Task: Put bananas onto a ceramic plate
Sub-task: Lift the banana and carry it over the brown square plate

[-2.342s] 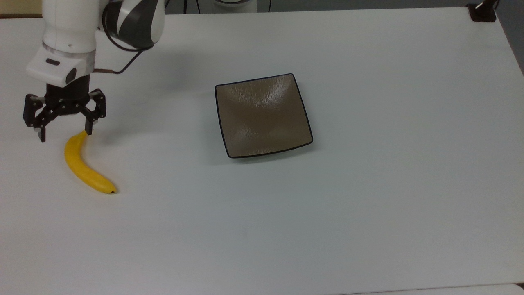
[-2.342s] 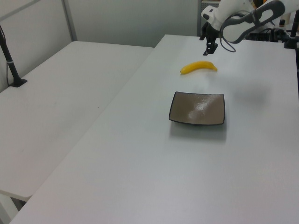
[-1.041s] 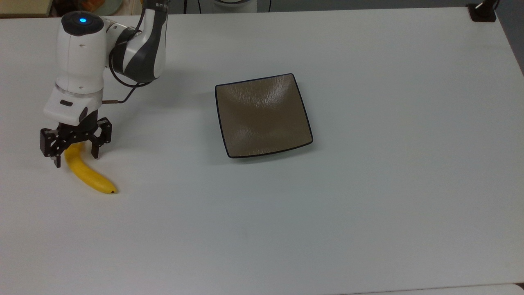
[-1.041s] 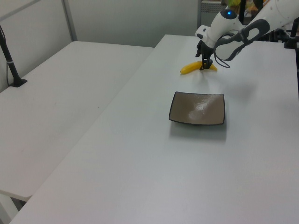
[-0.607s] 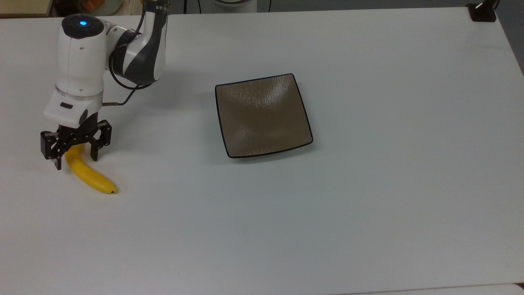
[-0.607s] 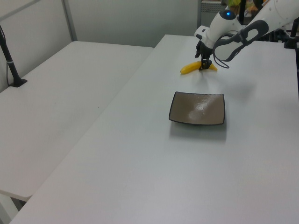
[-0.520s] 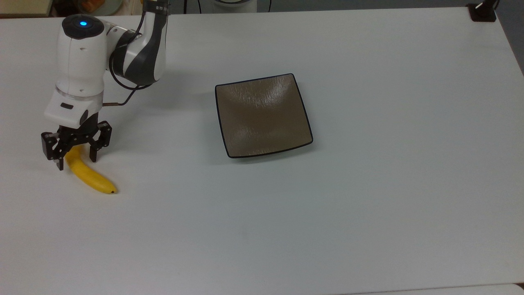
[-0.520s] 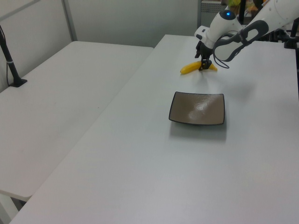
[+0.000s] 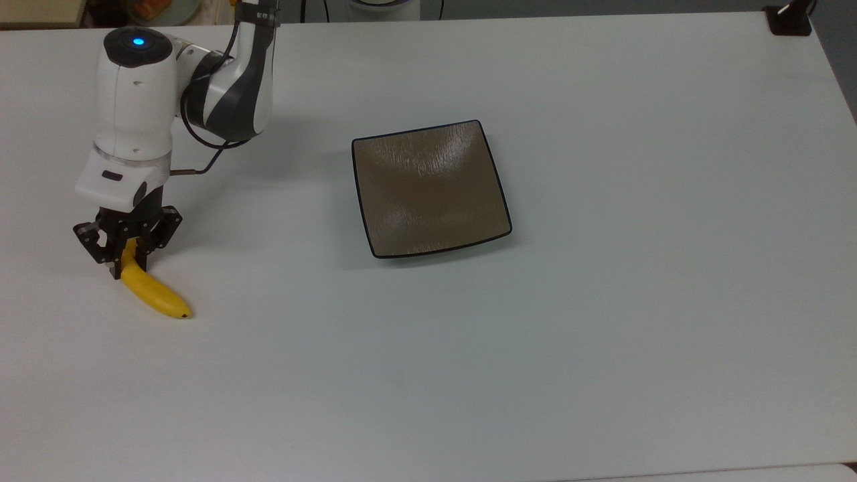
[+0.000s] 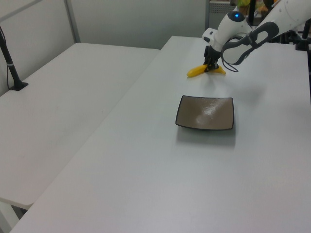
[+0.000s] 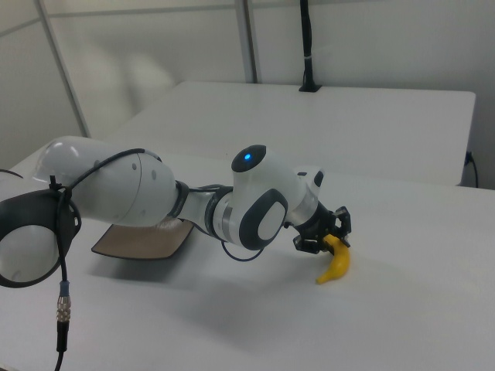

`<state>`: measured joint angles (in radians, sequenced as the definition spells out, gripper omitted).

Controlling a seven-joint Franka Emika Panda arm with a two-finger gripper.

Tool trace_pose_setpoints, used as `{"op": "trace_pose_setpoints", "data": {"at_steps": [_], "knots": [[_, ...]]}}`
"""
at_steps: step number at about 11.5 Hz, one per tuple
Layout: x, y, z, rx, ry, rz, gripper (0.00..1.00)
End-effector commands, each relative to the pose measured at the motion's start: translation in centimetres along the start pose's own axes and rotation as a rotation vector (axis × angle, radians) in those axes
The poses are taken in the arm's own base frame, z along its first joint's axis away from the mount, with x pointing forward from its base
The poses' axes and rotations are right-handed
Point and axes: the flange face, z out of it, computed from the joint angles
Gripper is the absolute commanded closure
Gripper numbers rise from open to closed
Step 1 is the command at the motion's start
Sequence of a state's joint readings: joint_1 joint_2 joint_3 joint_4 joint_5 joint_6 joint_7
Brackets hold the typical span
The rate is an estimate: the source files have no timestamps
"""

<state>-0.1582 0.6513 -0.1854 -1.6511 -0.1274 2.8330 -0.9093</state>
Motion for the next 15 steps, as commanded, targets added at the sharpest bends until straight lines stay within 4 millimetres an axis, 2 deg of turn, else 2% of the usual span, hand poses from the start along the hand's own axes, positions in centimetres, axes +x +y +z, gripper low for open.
{"op": "trace_pose_setpoints", "data": {"at_steps": [1,3,6,7,9,13,15], "knots": [[0.6,0.9,-1.0,-0.031,0.022,0.000,0.78],[2.3,1.3,-3.6,-0.033,0.064,0.024,0.78],[3.9,1.4,-7.6,-0.030,0.102,0.113,0.76],[4.7,1.2,-9.6,0.007,0.092,0.125,0.75],[4.8,1.0,-13.7,0.152,-0.020,0.134,0.76],[6.7,-1.5,-21.4,0.388,-0.055,0.206,0.76],[8.2,-3.8,-24.1,0.495,-0.090,0.236,0.76]]}}
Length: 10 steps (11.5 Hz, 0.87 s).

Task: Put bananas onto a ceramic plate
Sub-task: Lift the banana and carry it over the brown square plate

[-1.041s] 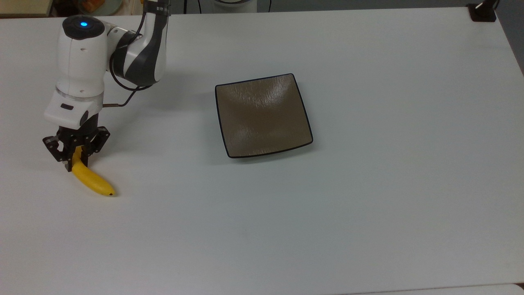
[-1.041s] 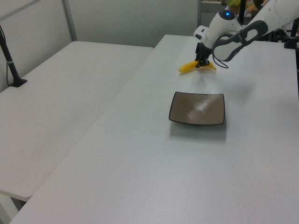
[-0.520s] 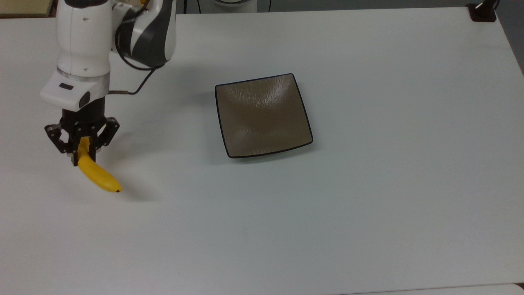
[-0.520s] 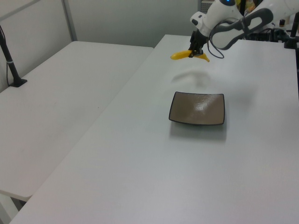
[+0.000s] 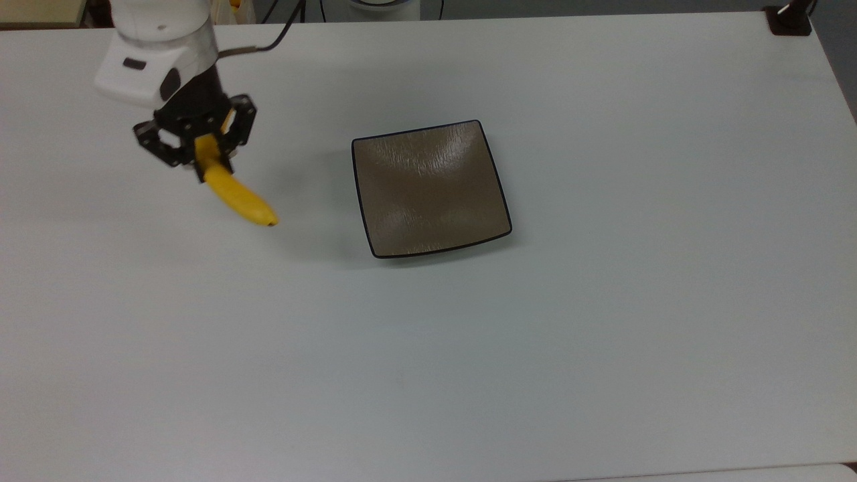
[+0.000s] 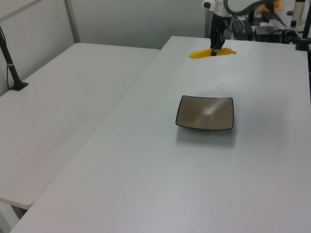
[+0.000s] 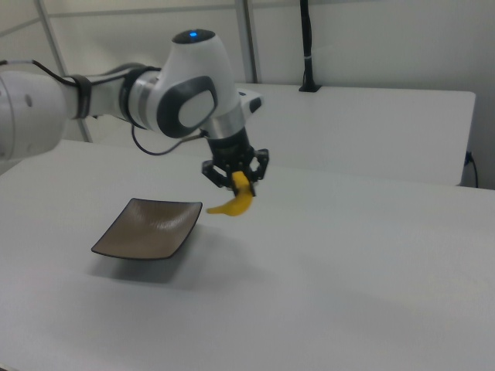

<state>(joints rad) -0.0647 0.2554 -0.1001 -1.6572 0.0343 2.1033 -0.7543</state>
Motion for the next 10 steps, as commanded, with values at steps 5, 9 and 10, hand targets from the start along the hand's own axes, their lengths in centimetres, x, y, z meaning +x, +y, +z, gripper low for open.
{"op": "trace_pose_setpoints", "data": {"at_steps": [5,9,10], "knots": [[5.4,-12.7,-0.8,0.198,-0.053,0.221,0.76],[7.6,-18.1,1.6,0.241,-0.096,0.259,0.52],[7.9,-18.5,1.8,0.239,-0.099,0.265,0.09]]}}
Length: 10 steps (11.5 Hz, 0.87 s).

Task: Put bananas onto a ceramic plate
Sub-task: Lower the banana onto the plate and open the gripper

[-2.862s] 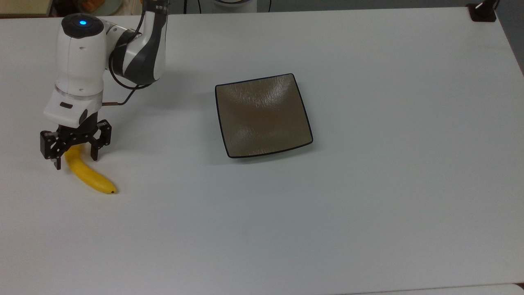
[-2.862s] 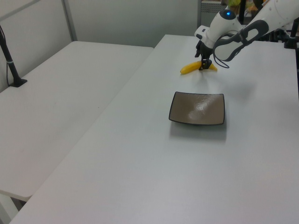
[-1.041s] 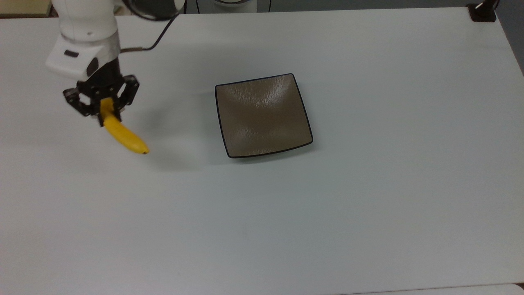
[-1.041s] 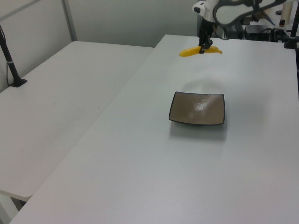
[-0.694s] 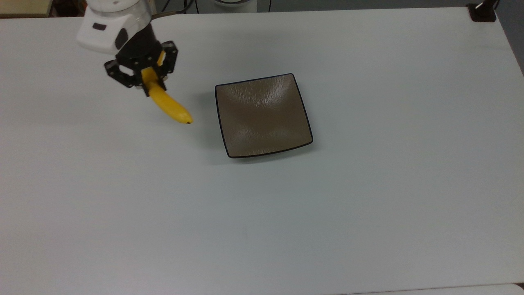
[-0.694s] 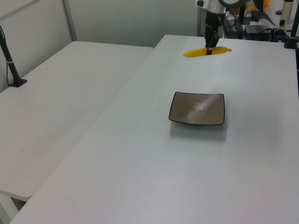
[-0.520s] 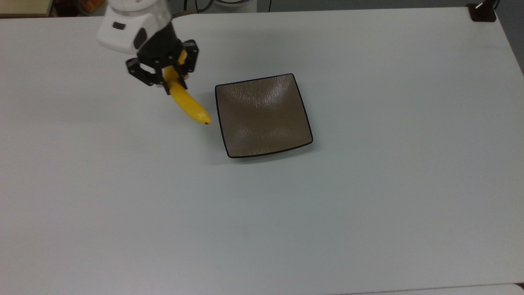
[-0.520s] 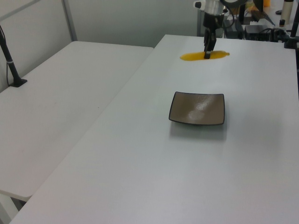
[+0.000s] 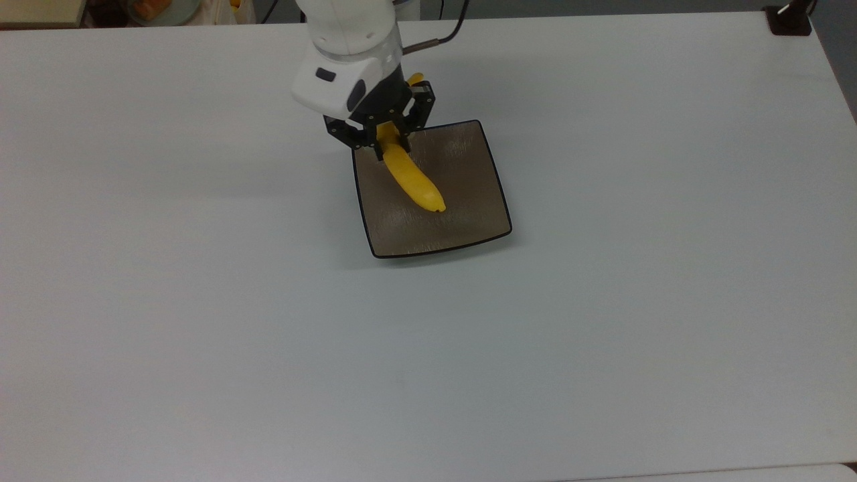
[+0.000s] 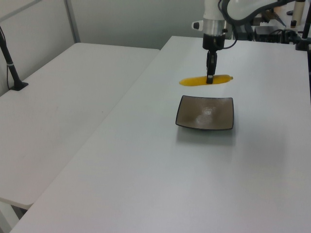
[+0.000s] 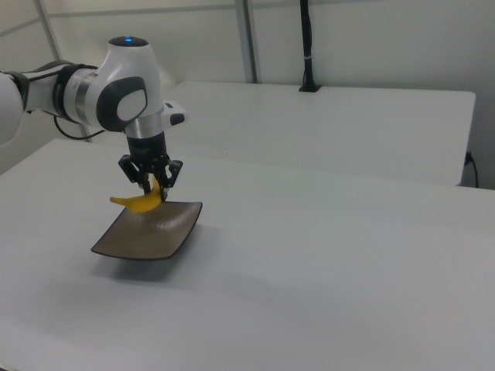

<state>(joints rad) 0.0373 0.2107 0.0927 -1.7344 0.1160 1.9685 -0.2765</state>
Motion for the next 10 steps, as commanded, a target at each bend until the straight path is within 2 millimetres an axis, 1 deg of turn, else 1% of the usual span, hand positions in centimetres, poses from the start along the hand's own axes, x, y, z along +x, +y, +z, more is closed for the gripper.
{"op": "trace_pose_setpoints", "data": {"at_steps": [1,4,7,8,10], "knots": [[0.2,-1.2,0.7,0.018,-0.005,0.031,0.00],[0.3,-1.2,0.5,0.017,0.000,0.032,0.00],[0.3,-1.0,-0.2,0.014,0.012,0.038,0.00],[0.5,-0.9,-1.1,-0.001,0.019,0.037,0.00],[0.2,-0.7,-2.4,-0.042,0.028,0.086,0.00]]}}
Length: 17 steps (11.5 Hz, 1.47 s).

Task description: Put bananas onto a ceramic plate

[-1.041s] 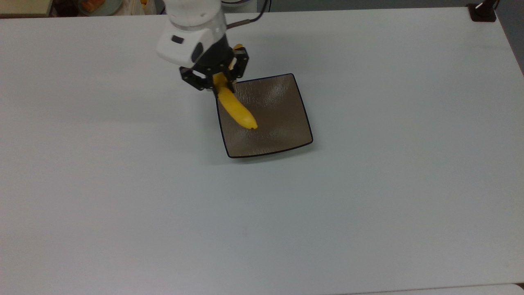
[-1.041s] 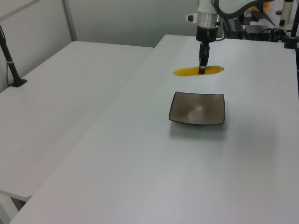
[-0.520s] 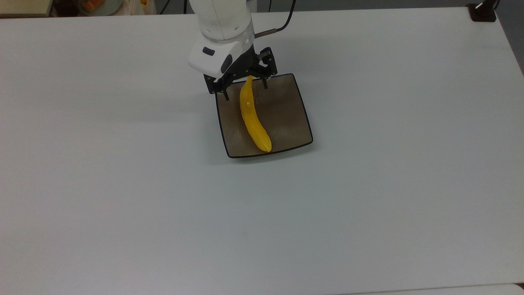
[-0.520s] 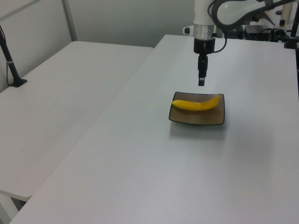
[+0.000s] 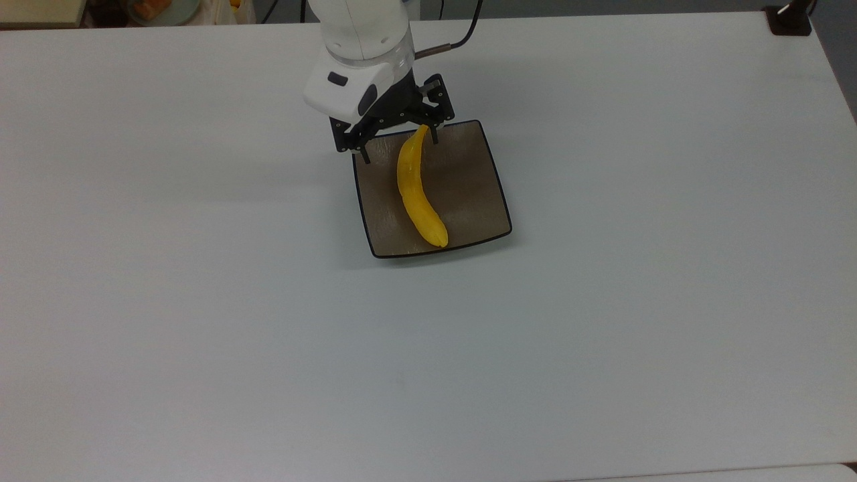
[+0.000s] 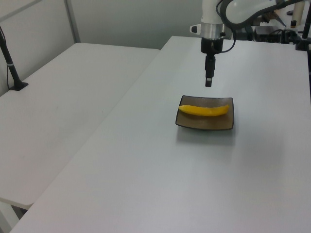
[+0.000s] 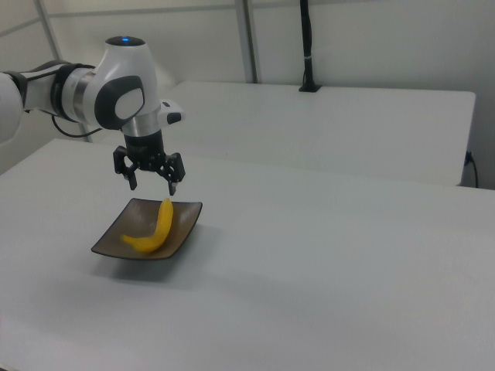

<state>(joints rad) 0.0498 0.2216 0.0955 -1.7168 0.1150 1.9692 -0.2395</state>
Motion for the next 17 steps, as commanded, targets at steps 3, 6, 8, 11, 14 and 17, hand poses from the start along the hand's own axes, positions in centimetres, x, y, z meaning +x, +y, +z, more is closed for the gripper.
{"op": "trace_pose_setpoints", "data": {"at_steps": [3,6,8,11,14,17], "knots": [[-1.7,1.0,-4.3,-0.132,-0.005,0.168,0.00],[-5.4,3.0,-8.3,-0.145,-0.086,0.231,0.00],[-6.8,3.8,-9.8,-0.147,-0.071,0.260,0.00],[-7.4,3.4,-11.4,-0.140,-0.043,0.262,0.00],[-7.4,3.4,-11.4,-0.141,-0.037,0.262,0.00],[-7.4,3.5,-11.4,-0.141,-0.038,0.267,0.00]]}}
